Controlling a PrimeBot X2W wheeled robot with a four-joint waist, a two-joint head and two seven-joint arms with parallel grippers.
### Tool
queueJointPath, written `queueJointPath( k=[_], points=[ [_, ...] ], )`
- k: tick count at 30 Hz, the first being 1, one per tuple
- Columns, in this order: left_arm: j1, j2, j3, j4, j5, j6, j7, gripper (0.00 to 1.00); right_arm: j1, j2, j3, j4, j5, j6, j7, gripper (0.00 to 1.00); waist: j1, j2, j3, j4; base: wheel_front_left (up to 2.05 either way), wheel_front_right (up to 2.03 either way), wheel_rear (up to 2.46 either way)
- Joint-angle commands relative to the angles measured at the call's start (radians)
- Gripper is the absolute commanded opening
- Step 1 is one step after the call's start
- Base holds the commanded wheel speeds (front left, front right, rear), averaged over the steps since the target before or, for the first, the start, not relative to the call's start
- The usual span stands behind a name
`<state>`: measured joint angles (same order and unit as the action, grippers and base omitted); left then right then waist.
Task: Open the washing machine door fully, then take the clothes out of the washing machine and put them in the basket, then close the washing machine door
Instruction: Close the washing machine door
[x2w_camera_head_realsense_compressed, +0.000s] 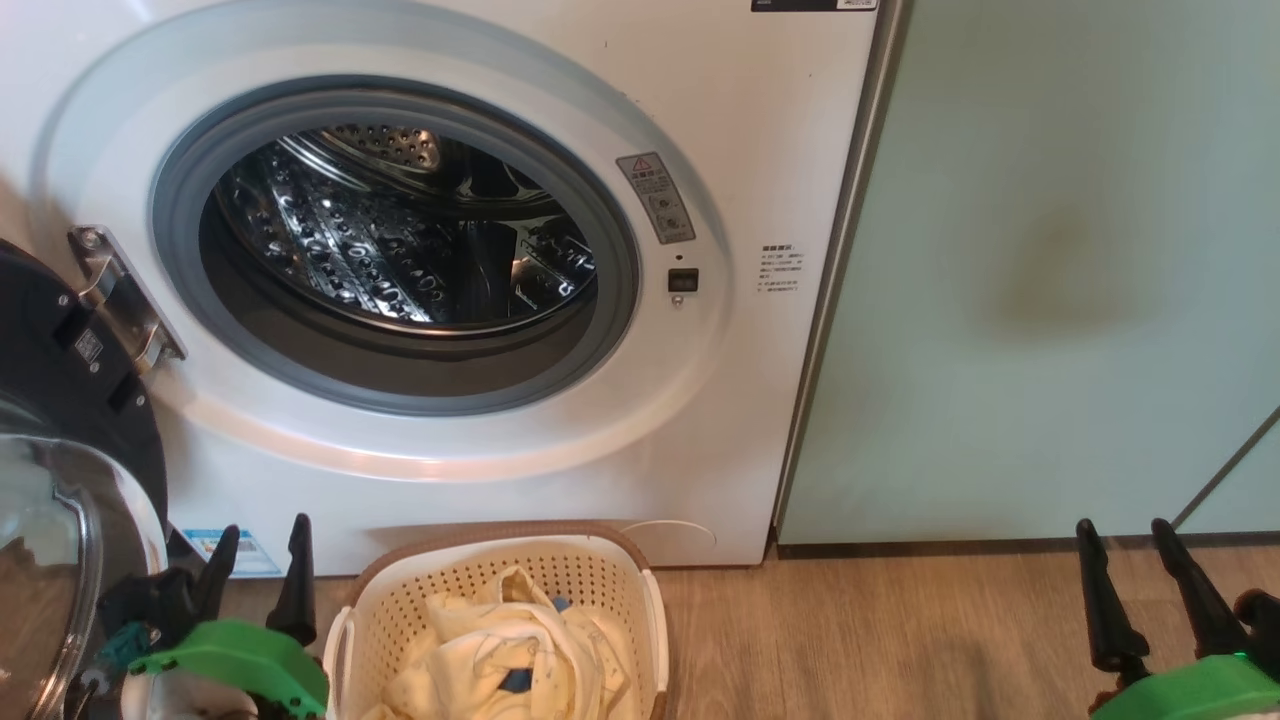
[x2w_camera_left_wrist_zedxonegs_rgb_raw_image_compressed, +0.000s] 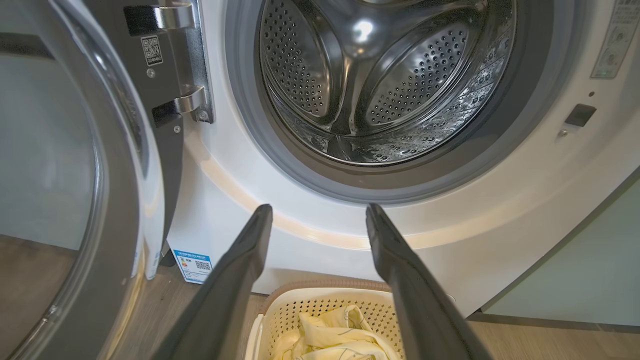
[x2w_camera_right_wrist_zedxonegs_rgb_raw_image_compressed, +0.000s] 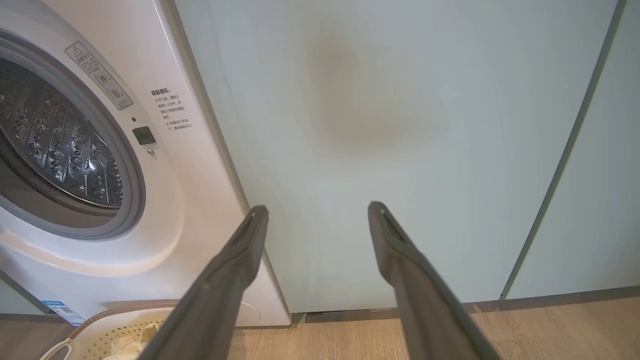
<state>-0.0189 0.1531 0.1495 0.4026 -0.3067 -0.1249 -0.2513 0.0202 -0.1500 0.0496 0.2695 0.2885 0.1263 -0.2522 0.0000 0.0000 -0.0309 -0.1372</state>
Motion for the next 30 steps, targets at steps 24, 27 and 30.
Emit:
queueJointPath(
  k=[24,27,30],
  points=[
    [-0.016,0.027,0.014,-0.045,-0.024,-0.005,-0.01,1.0,-0.017,-0.017,0.011,-0.026,-0.006,0.004,-0.01,1.0,0.0,0.0,-0.008,0.0,-1.7,1.68,0.02],
    [-0.016,0.024,0.019,-0.048,-0.025,-0.005,-0.01,1.0,-0.016,-0.018,0.011,-0.028,-0.005,0.004,-0.01,1.0,0.0,0.0,-0.01,0.0,-1.1,1.1,0.0],
    [-0.017,0.021,0.025,-0.052,-0.023,-0.005,-0.01,1.0,-0.016,-0.018,0.01,-0.029,-0.006,0.004,-0.01,1.0,0.0,0.0,-0.01,0.001,-0.7,0.7,0.0]
  ],
)
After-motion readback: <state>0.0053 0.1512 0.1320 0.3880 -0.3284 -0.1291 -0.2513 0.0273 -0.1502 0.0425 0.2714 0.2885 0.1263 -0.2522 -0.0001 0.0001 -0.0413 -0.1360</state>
